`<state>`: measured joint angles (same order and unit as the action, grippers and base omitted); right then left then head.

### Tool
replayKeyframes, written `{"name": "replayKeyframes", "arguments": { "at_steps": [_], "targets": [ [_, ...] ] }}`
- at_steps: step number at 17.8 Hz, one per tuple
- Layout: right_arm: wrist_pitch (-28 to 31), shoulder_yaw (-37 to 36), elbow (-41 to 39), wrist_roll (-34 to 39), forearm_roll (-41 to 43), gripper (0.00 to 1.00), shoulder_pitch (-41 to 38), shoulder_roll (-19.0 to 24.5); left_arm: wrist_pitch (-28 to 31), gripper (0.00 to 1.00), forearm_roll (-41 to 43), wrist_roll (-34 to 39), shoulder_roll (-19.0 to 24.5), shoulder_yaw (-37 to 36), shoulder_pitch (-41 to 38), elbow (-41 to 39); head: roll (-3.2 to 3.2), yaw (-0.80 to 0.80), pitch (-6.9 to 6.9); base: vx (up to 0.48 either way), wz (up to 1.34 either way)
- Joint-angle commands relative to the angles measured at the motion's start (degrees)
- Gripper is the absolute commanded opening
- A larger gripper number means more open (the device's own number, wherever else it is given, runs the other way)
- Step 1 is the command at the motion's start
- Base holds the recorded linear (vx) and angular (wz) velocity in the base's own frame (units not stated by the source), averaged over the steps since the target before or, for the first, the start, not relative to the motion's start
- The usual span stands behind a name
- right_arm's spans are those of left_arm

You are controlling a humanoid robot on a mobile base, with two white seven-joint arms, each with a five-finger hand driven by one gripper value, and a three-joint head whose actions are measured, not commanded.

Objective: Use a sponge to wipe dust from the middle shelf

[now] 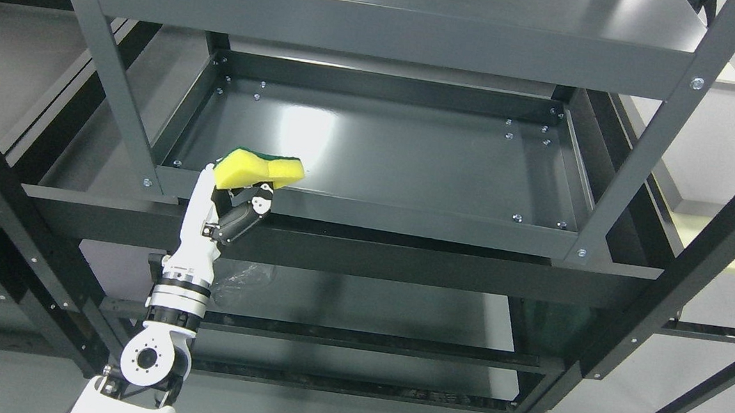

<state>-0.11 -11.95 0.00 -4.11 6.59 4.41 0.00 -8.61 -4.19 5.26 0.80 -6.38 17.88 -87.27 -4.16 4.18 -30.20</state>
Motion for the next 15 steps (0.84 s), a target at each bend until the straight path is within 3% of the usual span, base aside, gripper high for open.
{"name": "replayKeyframes", "arguments": {
  "at_steps": [1,15],
  "targets": [
    [4.2,0.0,-1.0,0.0,0.0,1.0,0.0,-1.0,5.3,0.0,-2.5,1.4,0.2,-1.4,-1.5,-11.7,0.0,0.0,0.0,-0.02,0.06],
    [4.2,0.0,-1.0,0.0,0.0,1.0,0.1,-1.0,5.5,0.0,-2.8,1.5,0.2,-1.4,-1.6,-11.6,0.0,0.0,0.0,-0.031,0.11]
  ]
}}
